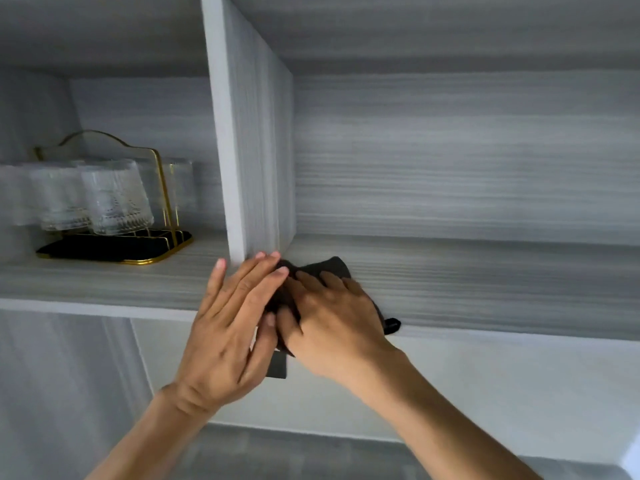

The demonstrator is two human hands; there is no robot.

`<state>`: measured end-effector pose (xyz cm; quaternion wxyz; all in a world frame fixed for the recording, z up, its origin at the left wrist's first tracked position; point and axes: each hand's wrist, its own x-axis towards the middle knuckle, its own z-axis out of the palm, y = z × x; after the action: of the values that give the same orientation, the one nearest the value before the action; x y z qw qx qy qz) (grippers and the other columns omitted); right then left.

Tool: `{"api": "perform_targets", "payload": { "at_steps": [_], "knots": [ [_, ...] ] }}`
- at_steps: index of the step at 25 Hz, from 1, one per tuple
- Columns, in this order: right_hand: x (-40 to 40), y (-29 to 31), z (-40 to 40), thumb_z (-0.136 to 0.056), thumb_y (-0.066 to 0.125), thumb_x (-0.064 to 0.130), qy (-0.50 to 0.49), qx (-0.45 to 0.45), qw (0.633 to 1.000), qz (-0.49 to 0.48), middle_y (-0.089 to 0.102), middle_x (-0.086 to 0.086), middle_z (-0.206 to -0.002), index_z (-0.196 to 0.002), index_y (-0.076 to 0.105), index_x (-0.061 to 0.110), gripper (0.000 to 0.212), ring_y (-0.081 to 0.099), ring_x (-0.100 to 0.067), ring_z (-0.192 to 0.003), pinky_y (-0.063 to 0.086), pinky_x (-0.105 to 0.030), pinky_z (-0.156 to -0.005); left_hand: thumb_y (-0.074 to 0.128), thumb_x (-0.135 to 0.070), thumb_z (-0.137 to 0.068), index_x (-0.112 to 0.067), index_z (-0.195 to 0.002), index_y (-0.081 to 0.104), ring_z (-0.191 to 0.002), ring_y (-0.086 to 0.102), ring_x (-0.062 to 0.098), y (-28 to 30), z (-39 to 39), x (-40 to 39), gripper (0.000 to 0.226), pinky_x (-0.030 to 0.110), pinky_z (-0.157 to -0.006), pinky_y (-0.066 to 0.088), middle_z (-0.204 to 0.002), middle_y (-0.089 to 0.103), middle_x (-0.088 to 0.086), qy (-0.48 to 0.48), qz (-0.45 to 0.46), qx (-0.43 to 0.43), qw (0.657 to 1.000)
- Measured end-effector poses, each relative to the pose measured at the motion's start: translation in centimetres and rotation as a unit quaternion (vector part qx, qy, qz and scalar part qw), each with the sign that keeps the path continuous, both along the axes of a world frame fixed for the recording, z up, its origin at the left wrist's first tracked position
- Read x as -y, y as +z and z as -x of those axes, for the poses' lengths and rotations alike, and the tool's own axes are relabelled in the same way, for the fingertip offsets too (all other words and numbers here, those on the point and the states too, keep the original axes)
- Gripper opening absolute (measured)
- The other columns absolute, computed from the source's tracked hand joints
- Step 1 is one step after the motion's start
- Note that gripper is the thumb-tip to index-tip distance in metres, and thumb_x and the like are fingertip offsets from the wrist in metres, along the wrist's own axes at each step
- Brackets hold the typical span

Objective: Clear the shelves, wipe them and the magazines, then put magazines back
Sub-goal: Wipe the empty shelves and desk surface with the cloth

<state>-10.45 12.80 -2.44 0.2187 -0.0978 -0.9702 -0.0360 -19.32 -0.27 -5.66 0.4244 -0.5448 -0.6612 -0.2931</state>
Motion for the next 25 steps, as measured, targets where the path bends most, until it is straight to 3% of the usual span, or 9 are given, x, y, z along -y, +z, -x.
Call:
{"api": "perform_targets", "payload": {
  "at_steps": [3,5,8,10,14,18,22,25],
  "knots": [
    [-5.4,-0.1,-5.3,-0.084,0.011,0.052,-0.050,-0.036,0.998,0.015,0.063,0.008,-0.128,-0.128,0.059,0.029,0.069,0.056,-0.023,-0.118,0.042,-0.039,-0.099,0.044,-0.020,-0.093,-0.006,-0.132,0.056,-0.138,0.044,0.028,-0.6,-1.5,-2.1,0.043,0.051,-0.118,0.027,-0.145,0.051,0.012,0.036,0.044,-0.017,0.998],
    [-9.9,0.2,-10.1,-0.088,0.017,0.049,-0.130,-0.037,0.991,0.020,0.065,0.009,-0.123,-0.121,0.059,0.032,0.056,0.057,-0.021,-0.116,0.042,-0.035,-0.092,0.040,-0.032,-0.097,-0.008,-0.128,0.062,-0.132,0.050,0.031,-1.1,-3.1,-4.1,0.045,0.050,-0.115,0.032,-0.140,0.056,0.011,0.079,0.103,-0.015,0.991],
    [-15.8,1.1,-16.8,-0.098,0.035,0.040,-0.280,-0.052,0.952,0.110,0.065,0.001,-0.127,-0.116,0.060,0.033,0.032,0.056,-0.026,-0.117,0.038,-0.035,-0.085,0.038,-0.041,-0.098,-0.011,-0.122,0.064,-0.118,0.059,0.029,-1.1,-5.2,-6.0,0.046,0.046,-0.105,0.041,-0.126,0.064,0.007,0.085,0.138,0.022,0.986],
    [-16.9,0.9,-18.0,-0.093,0.030,0.044,-0.336,-0.060,0.933,0.111,0.065,-0.001,-0.126,-0.111,0.059,0.034,0.036,0.055,-0.027,-0.118,0.039,-0.036,-0.087,0.039,-0.040,-0.097,-0.011,-0.118,0.065,-0.111,0.061,0.029,-0.7,-6.4,-6.6,0.044,0.044,-0.096,0.046,-0.119,0.067,0.006,0.074,0.135,0.035,0.987],
    [-12.9,0.0,-12.9,-0.090,0.033,0.043,-0.259,-0.070,0.962,0.058,0.065,0.002,-0.129,-0.118,0.061,0.028,0.042,0.054,-0.025,-0.122,0.039,-0.036,-0.099,0.038,-0.027,-0.093,-0.009,-0.113,0.067,-0.103,0.065,0.031,0.0,-7.8,-8.1,0.039,0.045,-0.087,0.051,-0.113,0.069,0.008,0.063,0.142,0.045,0.987],
    [-12.7,0.1,-12.6,-0.089,0.028,0.046,-0.183,-0.047,0.978,0.086,0.056,0.011,-0.141,-0.127,0.057,0.032,0.051,0.046,-0.017,-0.132,0.033,-0.036,-0.107,0.041,-0.025,-0.092,-0.008,-0.106,0.068,-0.092,0.067,0.033,0.6,-8.7,-9.8,0.035,0.046,-0.079,0.053,-0.101,0.070,0.011,0.101,0.177,0.044,0.978],
    [-18.2,0.6,-17.7,-0.087,0.024,0.049,-0.195,-0.015,0.973,0.120,0.058,0.009,-0.136,-0.116,0.058,0.033,0.047,0.048,-0.018,-0.128,0.033,-0.033,-0.092,0.037,-0.032,-0.093,-0.012,-0.106,0.069,-0.091,0.067,0.031,1.3,-11.6,-13.1,0.040,0.044,-0.078,0.055,-0.099,0.070,0.007,0.097,0.233,0.069,0.965],
    [-23.7,1.4,-22.7,-0.099,0.030,0.040,-0.235,0.005,0.964,0.126,0.054,0.008,-0.142,-0.125,0.056,0.033,0.037,0.047,-0.019,-0.130,0.034,-0.032,-0.091,0.025,-0.042,-0.093,-0.016,-0.115,0.065,-0.100,0.064,0.029,2.0,-14.8,-17.4,0.053,0.046,-0.084,0.052,-0.109,0.067,0.003,0.068,0.263,0.089,0.958]
  ]
}}
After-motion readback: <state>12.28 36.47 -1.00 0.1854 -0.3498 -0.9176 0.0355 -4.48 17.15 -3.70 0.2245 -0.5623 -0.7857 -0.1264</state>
